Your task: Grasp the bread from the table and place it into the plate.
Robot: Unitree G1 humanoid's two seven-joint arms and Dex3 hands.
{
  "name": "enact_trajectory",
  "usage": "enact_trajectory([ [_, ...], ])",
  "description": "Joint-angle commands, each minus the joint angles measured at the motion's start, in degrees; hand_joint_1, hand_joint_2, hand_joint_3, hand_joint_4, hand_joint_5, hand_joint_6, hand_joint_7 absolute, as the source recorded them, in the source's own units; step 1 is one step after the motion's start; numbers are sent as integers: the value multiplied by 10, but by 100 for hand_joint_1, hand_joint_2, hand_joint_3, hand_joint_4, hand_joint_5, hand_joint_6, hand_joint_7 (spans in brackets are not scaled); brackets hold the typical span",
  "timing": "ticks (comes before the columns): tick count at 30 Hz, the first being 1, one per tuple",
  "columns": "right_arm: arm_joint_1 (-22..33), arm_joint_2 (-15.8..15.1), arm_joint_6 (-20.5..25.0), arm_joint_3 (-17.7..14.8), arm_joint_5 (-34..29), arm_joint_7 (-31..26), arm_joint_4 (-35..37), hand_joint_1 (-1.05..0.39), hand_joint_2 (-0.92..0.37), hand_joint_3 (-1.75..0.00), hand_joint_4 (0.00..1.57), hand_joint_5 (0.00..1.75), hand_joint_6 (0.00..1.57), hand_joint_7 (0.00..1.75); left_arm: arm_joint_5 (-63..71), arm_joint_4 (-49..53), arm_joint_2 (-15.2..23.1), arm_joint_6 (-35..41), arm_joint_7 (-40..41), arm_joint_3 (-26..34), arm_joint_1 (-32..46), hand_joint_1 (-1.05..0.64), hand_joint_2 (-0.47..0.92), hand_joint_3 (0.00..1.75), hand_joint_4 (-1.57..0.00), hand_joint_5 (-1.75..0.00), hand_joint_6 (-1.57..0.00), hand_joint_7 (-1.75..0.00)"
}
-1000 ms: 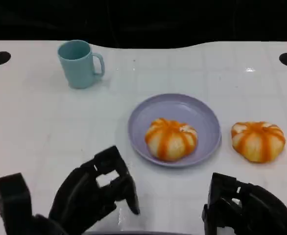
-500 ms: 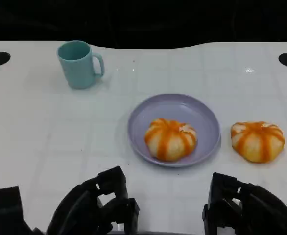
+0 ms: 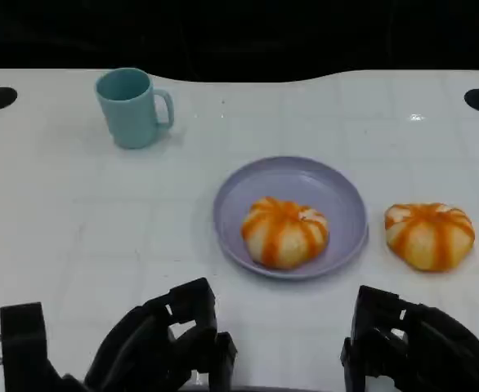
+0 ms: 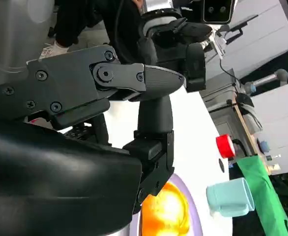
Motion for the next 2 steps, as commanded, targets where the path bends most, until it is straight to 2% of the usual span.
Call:
enact_trajectory([
  [1,-2,-4,-6,-10,3,-2,5,-57,-92,-39,62,175,41,171,8,6,4,-1,-7,5,-1,-64,92,26,-94,-175,-72,-175],
  [2,-2,-4,-7,-10,2,-2,5,-58,-92,-39,62,175,41,171,9,6,3,-3,-7,5,-1,-64,92,26,-94,-175,-72,-175],
])
